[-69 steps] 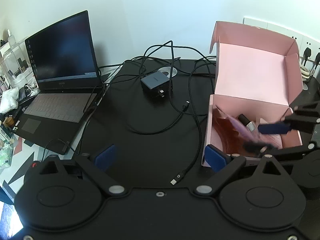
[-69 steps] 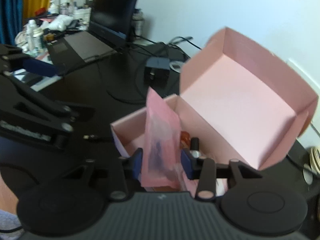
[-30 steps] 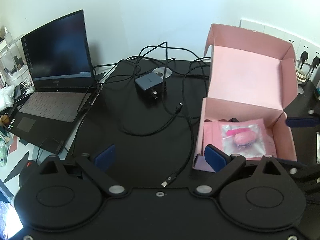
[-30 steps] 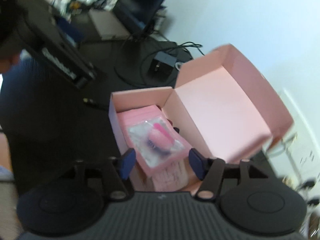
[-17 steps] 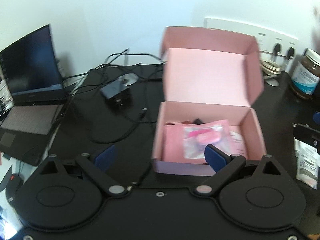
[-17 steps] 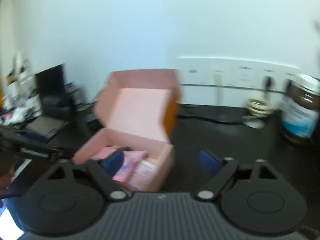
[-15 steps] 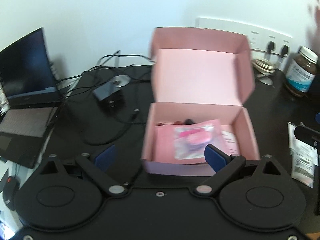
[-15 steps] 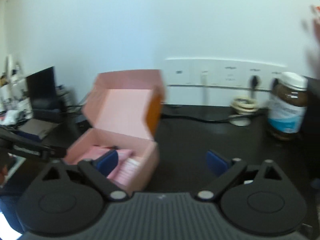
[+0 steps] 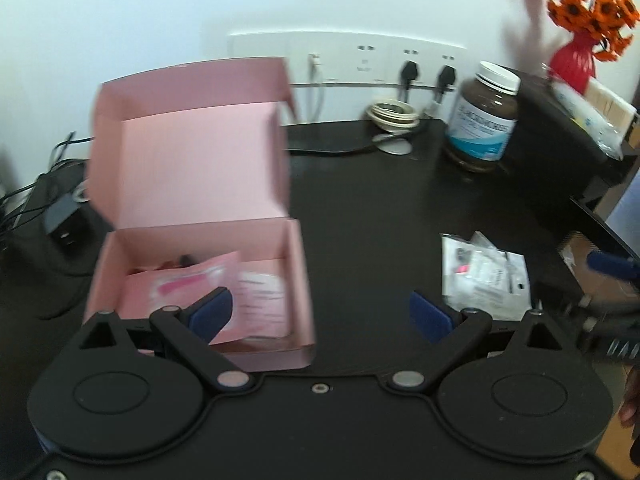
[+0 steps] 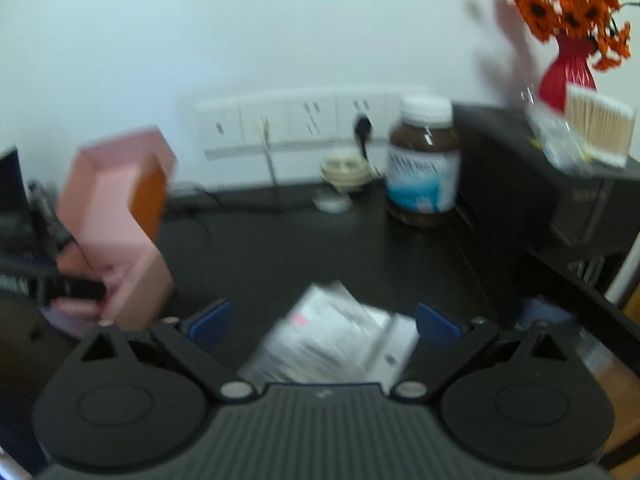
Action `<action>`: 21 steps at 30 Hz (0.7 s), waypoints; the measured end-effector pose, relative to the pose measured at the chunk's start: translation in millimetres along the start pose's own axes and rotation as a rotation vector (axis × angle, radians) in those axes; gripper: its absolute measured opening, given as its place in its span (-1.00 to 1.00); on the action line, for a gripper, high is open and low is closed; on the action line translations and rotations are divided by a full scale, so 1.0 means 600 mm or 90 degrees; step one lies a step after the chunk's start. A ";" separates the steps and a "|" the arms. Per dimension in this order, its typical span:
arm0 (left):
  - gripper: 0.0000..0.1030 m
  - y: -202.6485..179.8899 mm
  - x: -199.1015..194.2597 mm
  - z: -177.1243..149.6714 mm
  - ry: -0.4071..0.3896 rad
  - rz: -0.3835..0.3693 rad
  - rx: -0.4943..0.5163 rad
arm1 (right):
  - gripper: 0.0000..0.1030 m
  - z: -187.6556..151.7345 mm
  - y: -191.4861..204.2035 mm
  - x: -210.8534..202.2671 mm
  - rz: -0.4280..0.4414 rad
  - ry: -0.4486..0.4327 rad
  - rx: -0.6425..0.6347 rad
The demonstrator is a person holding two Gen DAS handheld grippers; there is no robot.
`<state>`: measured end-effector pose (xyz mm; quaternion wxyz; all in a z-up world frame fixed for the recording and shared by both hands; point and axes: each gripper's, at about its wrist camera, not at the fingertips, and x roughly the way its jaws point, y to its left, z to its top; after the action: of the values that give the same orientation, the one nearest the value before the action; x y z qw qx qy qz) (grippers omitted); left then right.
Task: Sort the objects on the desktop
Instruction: 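Move the right gripper over the white paper packets on the desk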
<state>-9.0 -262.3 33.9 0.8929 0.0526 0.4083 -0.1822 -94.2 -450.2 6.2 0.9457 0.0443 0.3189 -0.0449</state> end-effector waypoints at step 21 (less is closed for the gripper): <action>0.55 -0.168 0.150 -0.054 0.097 -0.112 0.113 | 0.89 0.002 -0.063 0.037 0.013 -0.010 -0.044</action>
<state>-15.1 -373.4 -49.1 0.8317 0.1092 0.4604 -0.2906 -80.4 -489.3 -8.4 0.9494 0.0148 0.3127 -0.0246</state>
